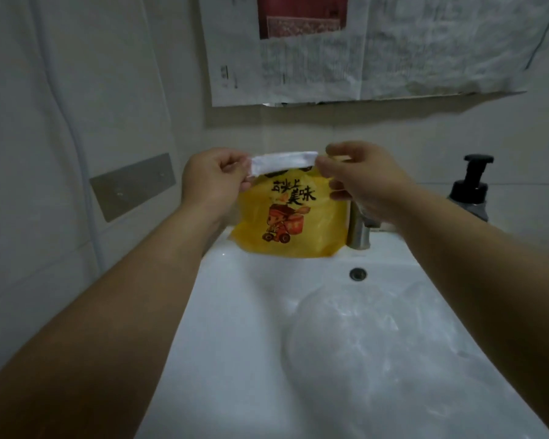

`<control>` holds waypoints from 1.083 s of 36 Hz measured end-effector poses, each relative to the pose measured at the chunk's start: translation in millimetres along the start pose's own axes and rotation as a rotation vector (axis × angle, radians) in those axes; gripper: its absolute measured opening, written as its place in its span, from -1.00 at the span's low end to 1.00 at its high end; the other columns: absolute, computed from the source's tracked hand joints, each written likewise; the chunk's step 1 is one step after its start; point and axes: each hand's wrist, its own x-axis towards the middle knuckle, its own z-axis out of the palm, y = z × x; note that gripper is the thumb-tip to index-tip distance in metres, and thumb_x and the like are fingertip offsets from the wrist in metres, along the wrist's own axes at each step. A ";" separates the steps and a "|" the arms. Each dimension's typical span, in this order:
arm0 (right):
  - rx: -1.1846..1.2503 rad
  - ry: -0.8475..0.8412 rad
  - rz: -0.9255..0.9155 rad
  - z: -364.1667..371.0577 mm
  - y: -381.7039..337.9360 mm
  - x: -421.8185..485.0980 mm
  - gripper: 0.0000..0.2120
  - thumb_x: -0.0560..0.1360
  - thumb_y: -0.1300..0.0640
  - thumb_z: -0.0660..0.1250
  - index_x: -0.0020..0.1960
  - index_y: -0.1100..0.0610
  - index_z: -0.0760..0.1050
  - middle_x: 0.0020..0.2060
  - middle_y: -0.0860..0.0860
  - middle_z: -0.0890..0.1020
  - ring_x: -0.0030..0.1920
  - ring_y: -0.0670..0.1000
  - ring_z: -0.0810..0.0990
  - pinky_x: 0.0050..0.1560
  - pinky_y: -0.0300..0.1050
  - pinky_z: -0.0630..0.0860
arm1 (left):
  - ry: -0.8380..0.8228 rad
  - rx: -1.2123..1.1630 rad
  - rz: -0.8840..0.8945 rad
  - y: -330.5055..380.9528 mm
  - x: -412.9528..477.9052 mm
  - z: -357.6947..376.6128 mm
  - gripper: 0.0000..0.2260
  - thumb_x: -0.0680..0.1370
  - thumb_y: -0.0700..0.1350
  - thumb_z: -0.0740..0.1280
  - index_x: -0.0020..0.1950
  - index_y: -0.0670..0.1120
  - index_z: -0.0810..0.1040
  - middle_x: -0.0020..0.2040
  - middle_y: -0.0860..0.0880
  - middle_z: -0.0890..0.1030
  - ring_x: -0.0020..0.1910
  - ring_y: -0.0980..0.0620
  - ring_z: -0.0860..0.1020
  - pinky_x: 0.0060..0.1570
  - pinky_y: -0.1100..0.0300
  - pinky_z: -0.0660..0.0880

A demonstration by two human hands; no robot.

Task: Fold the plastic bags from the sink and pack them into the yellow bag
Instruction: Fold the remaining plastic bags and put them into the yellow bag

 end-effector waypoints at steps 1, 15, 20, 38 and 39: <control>0.017 0.016 -0.005 -0.2 -0.9 1.5 -0.57 0.53 0.04 0.37 0.35 0.12 0.42 0.04 0.09 0.58 -0.09 0.00 0.57 -0.06 -0.08 0.60 | 0.030 0.019 0.008 -0.9 4.4 -2.3 -0.90 0.59 -0.21 0.33 -0.06 -0.03 0.60 -0.18 0.04 0.62 -0.26 0.19 0.60 -0.14 0.35 0.57; -0.246 0.101 -0.054 27.1 31.3 81.2 -0.68 0.56 0.03 0.29 0.29 0.06 0.49 0.04 -0.02 0.54 -0.03 0.01 0.58 0.03 0.00 0.60 | -0.170 0.586 0.147 -31.6 98.2 28.7 -0.98 0.52 -0.15 0.42 -0.07 -0.06 0.62 -0.05 0.00 0.59 -0.04 0.03 0.55 -0.07 0.18 0.47; -0.250 0.078 -0.056 31.8 39.7 93.7 -0.70 0.57 0.07 0.29 0.28 0.09 0.50 0.05 -0.01 0.54 0.01 -0.02 0.55 -0.03 -0.12 0.56 | -0.379 0.740 0.182 -33.5 108.1 42.9 -0.91 0.54 -0.19 0.38 -0.02 -0.08 0.68 -0.05 -0.01 0.63 0.00 0.00 0.56 0.00 0.17 0.47; -0.192 0.162 -0.052 27.6 40.5 75.0 -0.71 0.57 0.09 0.28 0.28 0.09 0.50 0.05 -0.01 0.56 0.00 -0.04 0.55 0.01 -0.12 0.56 | -0.107 0.256 0.193 -27.3 84.5 35.3 -0.81 0.63 -0.10 0.24 0.14 -0.03 0.62 -0.08 0.13 0.62 -0.04 0.19 0.55 0.11 0.26 0.46; -0.181 0.172 -0.055 26.1 38.4 68.1 -0.72 0.57 0.09 0.28 0.27 0.08 0.50 0.03 -0.03 0.56 -0.04 -0.05 0.55 -0.02 -0.13 0.57 | -0.093 0.217 0.195 -26.8 74.7 34.1 -0.83 0.62 -0.11 0.25 0.11 -0.02 0.62 -0.13 0.17 0.62 -0.08 0.22 0.56 0.10 0.27 0.48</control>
